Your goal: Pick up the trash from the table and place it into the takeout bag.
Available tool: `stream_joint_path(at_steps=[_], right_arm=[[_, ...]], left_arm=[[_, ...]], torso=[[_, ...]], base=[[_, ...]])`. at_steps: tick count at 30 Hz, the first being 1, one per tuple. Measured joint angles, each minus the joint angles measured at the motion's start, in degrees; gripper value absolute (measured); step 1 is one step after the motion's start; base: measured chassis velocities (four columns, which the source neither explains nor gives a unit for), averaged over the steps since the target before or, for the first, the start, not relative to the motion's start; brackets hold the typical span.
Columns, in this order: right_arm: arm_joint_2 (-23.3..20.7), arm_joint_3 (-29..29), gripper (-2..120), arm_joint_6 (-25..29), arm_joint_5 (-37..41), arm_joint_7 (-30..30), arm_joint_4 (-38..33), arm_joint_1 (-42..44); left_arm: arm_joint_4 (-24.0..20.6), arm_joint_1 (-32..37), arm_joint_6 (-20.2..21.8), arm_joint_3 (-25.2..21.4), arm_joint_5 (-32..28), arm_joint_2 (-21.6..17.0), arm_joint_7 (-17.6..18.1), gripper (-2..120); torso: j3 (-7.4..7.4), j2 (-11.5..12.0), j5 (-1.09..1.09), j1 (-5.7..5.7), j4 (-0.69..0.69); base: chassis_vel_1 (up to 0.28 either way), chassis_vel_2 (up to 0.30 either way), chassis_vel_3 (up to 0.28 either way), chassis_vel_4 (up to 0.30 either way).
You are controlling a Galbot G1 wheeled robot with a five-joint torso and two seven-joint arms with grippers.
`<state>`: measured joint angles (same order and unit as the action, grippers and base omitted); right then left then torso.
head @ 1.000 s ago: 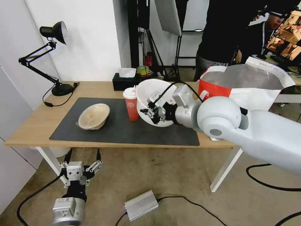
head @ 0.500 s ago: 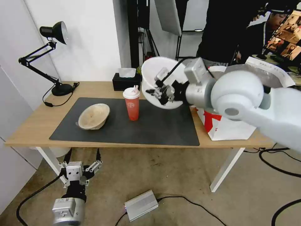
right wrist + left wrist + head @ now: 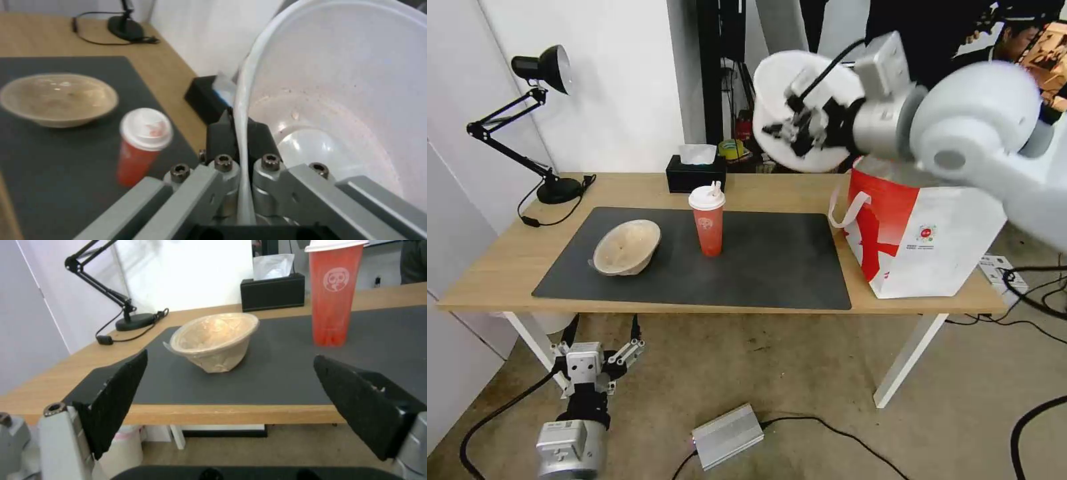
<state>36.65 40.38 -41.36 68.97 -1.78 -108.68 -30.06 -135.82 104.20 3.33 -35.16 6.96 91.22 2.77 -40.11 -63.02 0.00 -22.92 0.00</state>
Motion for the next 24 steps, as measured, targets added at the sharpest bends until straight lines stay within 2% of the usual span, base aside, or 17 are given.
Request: stream_joint_path(at_steps=[13, 24], right_arm=[[-5.1, -0.1, 0, 0.0, -8.4, 7.3, 6.0, 0.6], [-9.1, -3.3, 0, 0.0, -12.1, 9.6, 7.7, 5.6]], left_arm=[[-0.1, 0.1, -0.3, -0.1, -0.1, 0.0, 0.0, 100], [-0.1, 0.2, -0.3, 0.0, -0.1, 0.0, 0.0, 100]], torso=[[0.0, 0.0, 0.01, 0.0, 0.0], [0.0, 0.0, 0.01, 0.0, 0.0]], base=[[0.0, 0.0, 0.0, 0.0], [0.0, 0.0, 0.0, 0.0]])
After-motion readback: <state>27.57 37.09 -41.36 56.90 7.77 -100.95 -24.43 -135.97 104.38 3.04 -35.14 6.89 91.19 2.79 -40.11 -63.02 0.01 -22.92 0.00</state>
